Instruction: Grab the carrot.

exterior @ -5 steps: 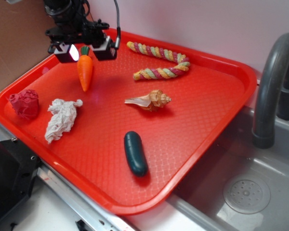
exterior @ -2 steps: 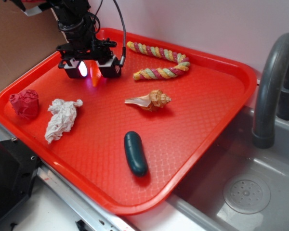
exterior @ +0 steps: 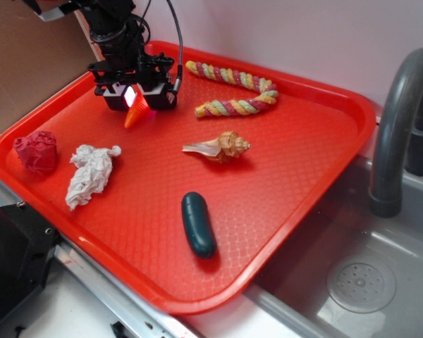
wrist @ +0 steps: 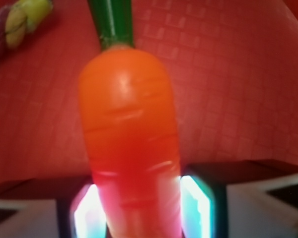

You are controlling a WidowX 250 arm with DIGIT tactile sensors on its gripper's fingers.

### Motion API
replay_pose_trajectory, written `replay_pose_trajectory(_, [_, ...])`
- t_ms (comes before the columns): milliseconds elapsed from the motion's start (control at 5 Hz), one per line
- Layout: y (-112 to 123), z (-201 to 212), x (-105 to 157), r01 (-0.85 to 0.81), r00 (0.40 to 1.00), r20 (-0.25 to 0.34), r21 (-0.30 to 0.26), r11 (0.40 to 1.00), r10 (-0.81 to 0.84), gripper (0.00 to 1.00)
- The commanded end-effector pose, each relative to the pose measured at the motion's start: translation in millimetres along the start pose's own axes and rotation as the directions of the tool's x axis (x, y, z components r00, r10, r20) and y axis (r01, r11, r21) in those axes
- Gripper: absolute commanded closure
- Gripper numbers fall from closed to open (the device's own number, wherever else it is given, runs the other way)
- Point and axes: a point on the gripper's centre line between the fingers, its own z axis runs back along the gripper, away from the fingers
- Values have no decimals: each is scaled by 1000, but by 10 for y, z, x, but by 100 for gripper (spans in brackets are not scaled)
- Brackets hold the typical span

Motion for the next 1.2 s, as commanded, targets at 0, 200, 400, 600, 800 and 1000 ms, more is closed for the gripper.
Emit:
replay_pose_trajectory(0, [-181, 807, -137, 181, 982, 35, 123, 976, -187, 100])
replay_pose_trajectory(200, [-296, 994, -329, 334, 942, 0, 111, 936, -337, 100])
replay_pose_trajectory(400, [-477, 1376, -588, 449, 893, 4, 44, 892, -450, 100])
replay_pose_trajectory(600, [-575, 1684, -773, 501, 865, 35, -21, 865, -500, 100])
replay_pose_trajectory(800, [-567, 1774, -878, 553, 833, 12, -10, 833, -553, 100])
replay_pose_trajectory(1000, [-592, 1607, -845, 579, 814, -62, 10, 815, -577, 100])
